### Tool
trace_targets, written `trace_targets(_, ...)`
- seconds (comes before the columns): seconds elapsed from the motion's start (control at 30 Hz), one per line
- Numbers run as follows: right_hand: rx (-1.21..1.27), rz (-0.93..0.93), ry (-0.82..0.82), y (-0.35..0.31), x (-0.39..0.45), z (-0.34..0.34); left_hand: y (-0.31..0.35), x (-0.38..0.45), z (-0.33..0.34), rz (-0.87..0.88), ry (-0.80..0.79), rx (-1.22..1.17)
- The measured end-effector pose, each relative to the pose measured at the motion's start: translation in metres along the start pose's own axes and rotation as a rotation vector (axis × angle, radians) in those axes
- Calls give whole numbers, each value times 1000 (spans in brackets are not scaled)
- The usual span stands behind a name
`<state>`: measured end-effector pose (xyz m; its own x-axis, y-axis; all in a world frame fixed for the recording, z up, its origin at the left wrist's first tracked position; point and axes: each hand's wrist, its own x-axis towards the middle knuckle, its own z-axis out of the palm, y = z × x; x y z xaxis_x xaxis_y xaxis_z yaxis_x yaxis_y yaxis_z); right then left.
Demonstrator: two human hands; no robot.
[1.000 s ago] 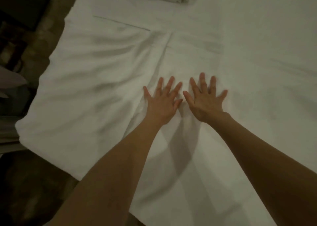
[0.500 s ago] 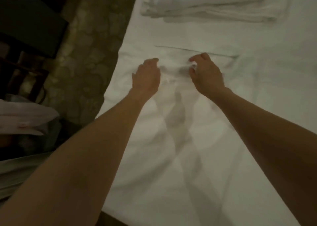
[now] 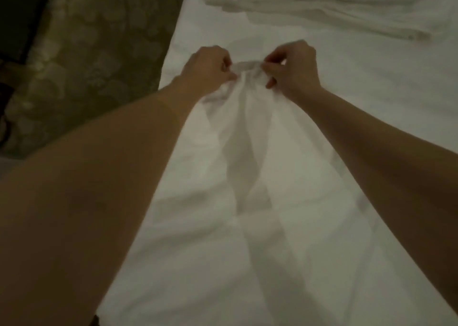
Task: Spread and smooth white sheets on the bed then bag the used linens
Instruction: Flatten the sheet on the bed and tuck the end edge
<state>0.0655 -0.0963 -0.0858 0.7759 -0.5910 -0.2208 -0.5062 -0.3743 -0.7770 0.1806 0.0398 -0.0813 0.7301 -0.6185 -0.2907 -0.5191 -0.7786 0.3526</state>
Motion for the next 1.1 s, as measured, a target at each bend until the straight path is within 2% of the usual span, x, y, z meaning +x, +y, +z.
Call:
trace_targets(0.13,-48,73,-46,0,18,9,-14,15,-14,-78,23,-47)
trace_targets(0.27,-127,34,21,25,7,-2,-9,19,-4,-181,46,48)
trace_targets(0.4,-241,-159,78,45,-22,-9,18,-13,21,-98,141,111)
trace_targets(0.5,-437,-278,-25,55,-55,-4,61,-57,66,6,61,230)
trace_targets(0.6,-617,-189,-105,80,-88,-16,80,-106,107,75,-69,298)
trace_targets(0.73,-748,-115,-138,127,-136,-47,80,-142,124,19,-78,313)
trace_targets(0.93,-771,58,-172,174,-220,-89,90,-207,141,-96,-109,288)
trace_targets(1.1,-789,145,-191,215,-284,-139,154,-279,179,-93,-127,253)
